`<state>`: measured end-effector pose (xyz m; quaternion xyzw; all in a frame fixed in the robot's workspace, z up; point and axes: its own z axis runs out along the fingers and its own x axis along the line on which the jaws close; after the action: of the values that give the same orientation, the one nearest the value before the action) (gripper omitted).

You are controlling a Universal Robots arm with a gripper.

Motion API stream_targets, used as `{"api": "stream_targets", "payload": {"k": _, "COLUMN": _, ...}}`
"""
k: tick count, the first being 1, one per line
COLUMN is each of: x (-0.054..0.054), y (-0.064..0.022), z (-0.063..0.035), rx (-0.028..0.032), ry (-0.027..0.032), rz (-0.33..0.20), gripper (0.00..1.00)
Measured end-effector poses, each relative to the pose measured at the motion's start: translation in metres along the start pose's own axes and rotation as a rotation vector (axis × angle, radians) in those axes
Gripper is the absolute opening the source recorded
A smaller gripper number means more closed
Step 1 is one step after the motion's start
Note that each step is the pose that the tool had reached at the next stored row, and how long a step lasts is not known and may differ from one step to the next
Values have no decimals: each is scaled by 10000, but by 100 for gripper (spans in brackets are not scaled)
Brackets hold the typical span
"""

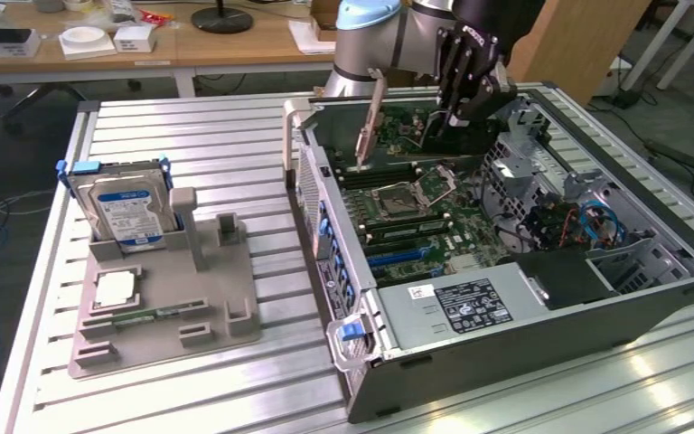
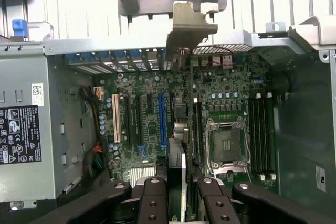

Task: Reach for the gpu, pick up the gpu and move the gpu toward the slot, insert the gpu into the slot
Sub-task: 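Insert the gpu into the slot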

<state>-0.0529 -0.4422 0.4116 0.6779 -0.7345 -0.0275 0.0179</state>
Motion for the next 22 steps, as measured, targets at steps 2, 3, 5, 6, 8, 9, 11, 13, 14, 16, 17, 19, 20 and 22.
{"api": "stream_targets", "payload": {"k": 2, "x": 0, "y": 0, "z": 0, "rx": 0, "ry": 0, "rz": -2, "gripper": 26}}
{"api": "stream_targets", "payload": {"k": 3, "x": 0, "y": 0, "z": 0, "rx": 0, "ry": 0, "rz": -2, "gripper": 26}}
{"api": "stream_targets", "payload": {"k": 5, "x": 0, "y": 0, "z": 0, "rx": 0, "ry": 0, "rz": -2, "gripper": 26}}
{"api": "stream_targets", "payload": {"k": 6, "x": 0, "y": 0, "z": 0, "rx": 0, "ry": 1, "rz": -2, "gripper": 26}}
{"api": "stream_targets", "payload": {"k": 8, "x": 0, "y": 0, "z": 0, "rx": 0, "ry": 0, "rz": -1, "gripper": 26}}
{"api": "stream_targets", "payload": {"k": 9, "x": 0, "y": 0, "z": 0, "rx": 0, "ry": 0, "rz": -2, "gripper": 26}}
{"api": "stream_targets", "payload": {"k": 11, "x": 0, "y": 0, "z": 0, "rx": 0, "ry": 0, "rz": -2, "gripper": 26}}
{"api": "stream_targets", "payload": {"k": 13, "x": 0, "y": 0, "z": 0, "rx": 0, "ry": 1, "rz": -13, "gripper": 26}}
{"api": "stream_targets", "payload": {"k": 14, "x": 0, "y": 0, "z": 1, "rx": 0, "ry": 2, "rz": -34, "gripper": 26}}
{"api": "stream_targets", "payload": {"k": 16, "x": 0, "y": 0, "z": 1, "rx": -1, "ry": 6, "rz": -116, "gripper": 26}}
{"api": "stream_targets", "payload": {"k": 17, "x": 0, "y": 0, "z": 1, "rx": -2, "ry": 10, "rz": -184, "gripper": 26}}
{"api": "stream_targets", "payload": {"k": 19, "x": 0, "y": 0, "z": 2, "rx": -4, "ry": 15, "rz": -332, "gripper": 26}}
{"api": "stream_targets", "payload": {"k": 20, "x": 0, "y": 0, "z": 2, "rx": -5, "ry": 19, "rz": -411, "gripper": 26}}
{"api": "stream_targets", "payload": {"k": 22, "x": 0, "y": 0, "z": 3, "rx": -6, "ry": 25, "rz": -508, "gripper": 26}}
